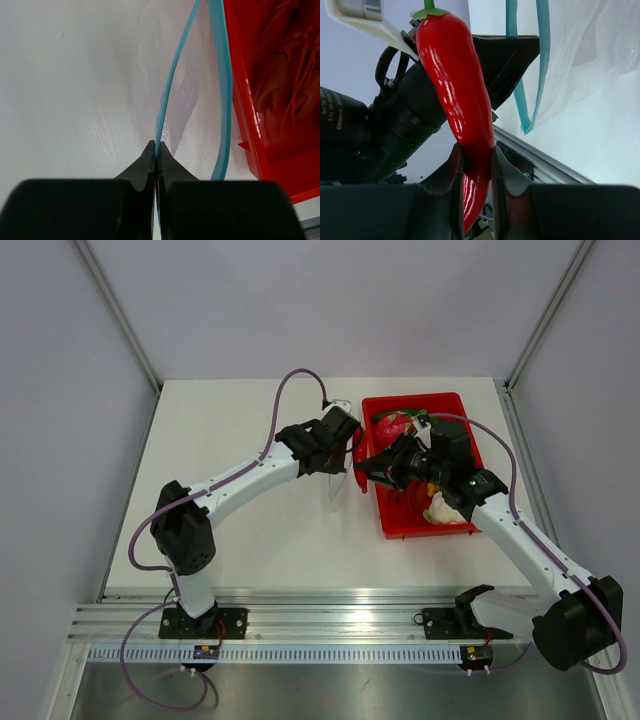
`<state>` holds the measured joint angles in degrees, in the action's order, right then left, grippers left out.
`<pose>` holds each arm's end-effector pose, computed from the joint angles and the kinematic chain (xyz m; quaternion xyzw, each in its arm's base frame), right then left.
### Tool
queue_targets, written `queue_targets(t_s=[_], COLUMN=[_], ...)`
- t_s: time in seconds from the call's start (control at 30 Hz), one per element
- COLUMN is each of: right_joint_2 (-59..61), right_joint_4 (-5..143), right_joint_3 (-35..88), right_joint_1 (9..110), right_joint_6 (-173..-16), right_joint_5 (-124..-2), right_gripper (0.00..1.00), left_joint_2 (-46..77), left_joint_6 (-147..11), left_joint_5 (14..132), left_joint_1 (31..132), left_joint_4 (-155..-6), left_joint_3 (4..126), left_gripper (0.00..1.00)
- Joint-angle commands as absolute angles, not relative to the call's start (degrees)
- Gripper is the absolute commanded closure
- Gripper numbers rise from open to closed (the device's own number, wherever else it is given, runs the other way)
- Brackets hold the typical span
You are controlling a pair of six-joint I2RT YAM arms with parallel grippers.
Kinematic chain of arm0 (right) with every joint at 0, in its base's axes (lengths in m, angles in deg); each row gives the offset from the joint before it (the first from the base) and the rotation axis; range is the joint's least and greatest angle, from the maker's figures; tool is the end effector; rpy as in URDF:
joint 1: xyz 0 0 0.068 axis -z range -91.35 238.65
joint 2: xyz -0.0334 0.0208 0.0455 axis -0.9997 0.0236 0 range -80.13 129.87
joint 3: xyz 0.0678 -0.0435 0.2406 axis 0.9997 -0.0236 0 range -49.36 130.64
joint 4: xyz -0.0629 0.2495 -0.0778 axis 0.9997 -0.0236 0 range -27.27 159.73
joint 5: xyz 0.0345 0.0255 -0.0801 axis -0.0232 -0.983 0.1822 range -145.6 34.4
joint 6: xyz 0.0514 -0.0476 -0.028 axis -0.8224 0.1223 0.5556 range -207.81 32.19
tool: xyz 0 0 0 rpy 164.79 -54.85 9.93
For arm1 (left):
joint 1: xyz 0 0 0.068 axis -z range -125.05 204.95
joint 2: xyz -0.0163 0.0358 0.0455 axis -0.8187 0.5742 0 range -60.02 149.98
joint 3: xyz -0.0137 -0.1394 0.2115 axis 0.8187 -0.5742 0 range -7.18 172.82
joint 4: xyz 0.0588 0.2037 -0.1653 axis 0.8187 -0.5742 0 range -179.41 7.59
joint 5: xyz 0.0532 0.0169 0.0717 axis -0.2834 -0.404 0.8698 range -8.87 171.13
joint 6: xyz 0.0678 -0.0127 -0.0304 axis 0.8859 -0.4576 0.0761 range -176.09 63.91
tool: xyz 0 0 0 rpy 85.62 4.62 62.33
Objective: Place the food in the zip-top bag and seal the zipper
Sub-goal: Place the fake vegetable in the zipper food storage bag.
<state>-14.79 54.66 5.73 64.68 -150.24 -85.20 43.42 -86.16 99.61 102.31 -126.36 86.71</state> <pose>0.2563 0.1483 0.2942 0.1400 0.8162 0.5115 0.2293 0.2966 -0.2922 0.2602 0.0911 0.9343 -0.0743 0.3365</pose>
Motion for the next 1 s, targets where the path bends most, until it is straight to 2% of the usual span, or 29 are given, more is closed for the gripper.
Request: queue_targets(t_s=[0.0,0.27,0.53,0.97], right_joint_2=[-13.34,-10.17,-5.87,-5.42], right_joint_4=[60.93,72.62,77.19,75.62], right_joint_3=[4.61,-1.28,-1.72,-1.73], right_joint_1=[64.04,63.69,63.78,63.78], right_joint_6=[-155.56,-164.62,-168.93,-168.23], right_joint_5=[-89.78,-93.83,-97.34,-96.73], right_gripper=[1.0,1.0,1.0,1.0], left_joint_2=[39.82,38.95,36.66,31.04], left_joint_6=[-85.53,-84.92,-82.28,-77.02], left_joint_5=[100.91,99.77,97.39,93.8], left_joint_1=[102.33,102.33,102.33,101.27], left_joint_4=[-120.74,-118.28,-114.32,-108.7], left_joint_3=[86.34,84.59,80.63,74.39], left_gripper=[1.0,1.0,1.0,1.0])
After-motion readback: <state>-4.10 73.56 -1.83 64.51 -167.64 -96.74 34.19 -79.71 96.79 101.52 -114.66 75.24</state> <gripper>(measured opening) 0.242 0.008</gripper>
